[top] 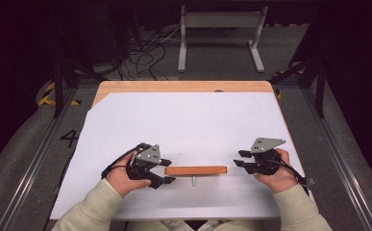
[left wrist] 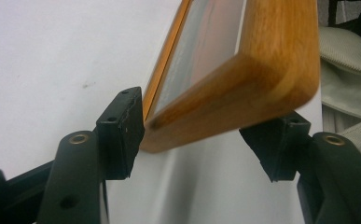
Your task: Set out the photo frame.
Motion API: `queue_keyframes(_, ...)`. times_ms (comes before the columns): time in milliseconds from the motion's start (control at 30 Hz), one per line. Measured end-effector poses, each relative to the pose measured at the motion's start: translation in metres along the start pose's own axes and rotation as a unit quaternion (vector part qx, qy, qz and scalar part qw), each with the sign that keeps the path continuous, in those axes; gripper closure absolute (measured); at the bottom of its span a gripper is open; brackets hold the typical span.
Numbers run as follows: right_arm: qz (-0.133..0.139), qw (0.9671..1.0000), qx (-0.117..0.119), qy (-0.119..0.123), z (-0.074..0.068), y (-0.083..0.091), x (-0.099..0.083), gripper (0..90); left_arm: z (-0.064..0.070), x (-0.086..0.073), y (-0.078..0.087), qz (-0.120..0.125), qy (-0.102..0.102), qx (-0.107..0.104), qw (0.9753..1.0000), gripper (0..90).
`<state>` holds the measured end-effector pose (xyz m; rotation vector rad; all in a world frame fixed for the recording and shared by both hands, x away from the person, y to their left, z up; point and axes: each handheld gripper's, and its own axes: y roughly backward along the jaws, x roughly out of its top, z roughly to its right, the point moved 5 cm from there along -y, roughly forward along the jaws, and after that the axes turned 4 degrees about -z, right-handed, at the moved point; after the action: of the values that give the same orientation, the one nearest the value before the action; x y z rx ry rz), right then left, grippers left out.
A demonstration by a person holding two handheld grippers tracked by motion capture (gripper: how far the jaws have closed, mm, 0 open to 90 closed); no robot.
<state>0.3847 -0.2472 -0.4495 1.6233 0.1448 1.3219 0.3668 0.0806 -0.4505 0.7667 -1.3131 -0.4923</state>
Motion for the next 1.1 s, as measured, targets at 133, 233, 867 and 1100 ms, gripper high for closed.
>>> queue_keyframes(133,-0.014,0.9996,0.026,0.0,-0.011,-0.004,-0.004,66.7,-0.002,-0.01,0.01,0.012,0.01,0.006,0.9999,39.2)
queue_keyframes(233,-0.03,0.9984,0.046,0.008,-0.019,-0.006,-0.008,75.6,-0.005,-0.016,0.018,0.023,0.017,0.013,0.9995,42.2)
queue_keyframes(867,-0.054,0.9923,0.107,0.031,-0.05,-0.025,-0.005,90.0,-0.028,-0.025,0.045,0.069,0.088,0.099,0.9888,73.3)
queue_keyframes(1100,-0.049,0.9916,0.119,0.014,-0.052,-0.036,-0.001,90.0,-0.039,-0.028,0.037,0.066,0.098,0.113,0.9866,72.3)
